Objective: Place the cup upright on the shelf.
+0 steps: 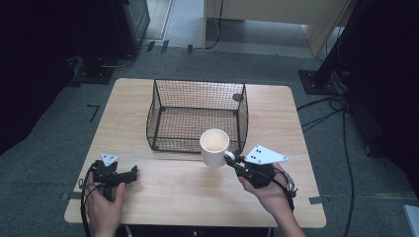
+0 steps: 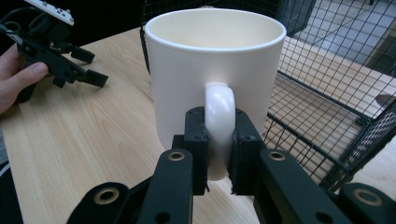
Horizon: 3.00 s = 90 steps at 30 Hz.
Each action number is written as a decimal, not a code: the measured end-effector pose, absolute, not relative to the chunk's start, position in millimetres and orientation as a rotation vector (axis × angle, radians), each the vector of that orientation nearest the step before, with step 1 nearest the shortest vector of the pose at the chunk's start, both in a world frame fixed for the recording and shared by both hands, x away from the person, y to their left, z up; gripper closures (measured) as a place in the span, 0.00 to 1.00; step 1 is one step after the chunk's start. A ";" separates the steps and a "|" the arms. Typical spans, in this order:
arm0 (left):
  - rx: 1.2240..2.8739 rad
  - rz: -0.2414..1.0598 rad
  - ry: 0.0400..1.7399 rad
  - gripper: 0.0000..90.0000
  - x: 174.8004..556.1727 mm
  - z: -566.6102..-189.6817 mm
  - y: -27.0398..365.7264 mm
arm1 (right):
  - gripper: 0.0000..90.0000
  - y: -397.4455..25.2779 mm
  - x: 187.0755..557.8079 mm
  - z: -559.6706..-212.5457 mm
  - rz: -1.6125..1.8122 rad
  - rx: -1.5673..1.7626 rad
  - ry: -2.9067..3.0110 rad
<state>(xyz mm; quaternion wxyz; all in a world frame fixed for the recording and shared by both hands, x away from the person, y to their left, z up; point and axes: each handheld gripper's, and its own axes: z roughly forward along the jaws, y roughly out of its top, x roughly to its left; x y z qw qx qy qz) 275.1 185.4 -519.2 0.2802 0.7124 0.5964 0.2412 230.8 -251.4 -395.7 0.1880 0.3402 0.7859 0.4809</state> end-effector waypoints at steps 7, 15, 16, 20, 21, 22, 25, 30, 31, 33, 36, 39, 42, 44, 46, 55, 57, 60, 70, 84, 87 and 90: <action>1.912 0.645 1.600 0.00 275.1 -519.1 185.4 | 0.90 -245.7 246.3 -383.9 1.350 0.954 2.207; 1.915 0.645 1.599 0.00 275.0 -518.9 185.5 | 0.90 -236.6 262.2 -366.6 1.363 0.949 2.179; 1.912 0.646 1.600 0.00 275.1 -519.1 185.4 | 0.90 -235.6 265.0 -364.2 1.365 0.948 2.172; 1.914 0.645 1.599 0.00 275.1 -519.0 185.5 | 0.90 -233.6 274.1 -358.2 1.379 0.957 2.158; 1.912 0.645 1.600 0.00 275.1 -519.0 185.4 | 0.90 -233.2 276.9 -357.1 1.382 0.962 2.154; 1.911 0.645 1.600 0.00 275.1 -519.0 185.4 | 0.90 -232.9 279.8 -356.4 1.384 0.965 2.150; 1.911 0.645 1.600 0.00 275.1 -519.0 185.4 | 0.90 -231.3 288.5 -355.0 1.383 0.975 2.141; 1.911 0.645 1.600 0.00 275.1 -519.0 185.3 | 0.90 -226.9 304.3 -356.2 1.374 0.997 2.136; 1.911 0.645 1.600 0.00 275.1 -519.0 185.4 | 0.90 -225.7 307.7 -356.1 1.369 0.999 2.137; 1.911 0.645 1.600 0.00 275.2 -519.0 185.4 | 0.90 -223.2 314.5 -356.0 1.366 1.007 2.131; 1.911 0.646 1.600 0.00 275.2 -519.0 185.4 | 0.90 -219.1 324.4 -355.7 1.362 1.009 2.129; 1.909 0.646 1.600 0.00 275.2 -519.0 185.3 | 0.90 -214.0 333.7 -356.4 1.365 1.018 2.131; 1.909 0.647 1.600 0.00 275.2 -519.2 185.3 | 0.90 -208.7 343.4 -358.4 1.370 1.023 2.132; 1.910 0.646 1.600 0.00 275.2 -519.1 185.3 | 0.90 -205.6 349.8 -360.2 1.377 1.030 2.130; 1.910 0.648 1.598 0.00 275.2 -519.1 185.4 | 0.90 -202.6 356.2 -362.3 1.383 1.040 2.127; 1.913 0.647 1.599 0.00 275.1 -519.1 185.4 | 0.90 -193.3 381.6 -372.3 1.379 1.048 2.135; 1.913 0.646 1.599 0.00 275.1 -519.1 185.4 | 0.90 -191.9 386.6 -374.5 1.375 1.051 2.140; 1.912 0.646 1.599 0.00 275.1 -519.1 185.4 | 0.90 -190.5 393.6 -377.9 1.371 1.041 2.130; 1.913 0.646 1.599 0.00 275.1 -519.0 185.5 | 0.90 -189.2 414.1 -392.0 1.388 1.001 2.158; 1.916 0.644 1.598 0.00 275.0 -519.0 185.5 | 0.90 -178.6 435.7 -407.3 1.353 0.974 2.266; 1.917 0.644 1.596 0.00 275.0 -519.0 185.4 | 0.90 -174.9 438.8 -409.9 1.332 0.957 2.294; 1.917 0.643 1.595 0.00 275.0 -518.9 185.4 | 0.90 -171.6 441.2 -412.5 1.314 0.950 2.318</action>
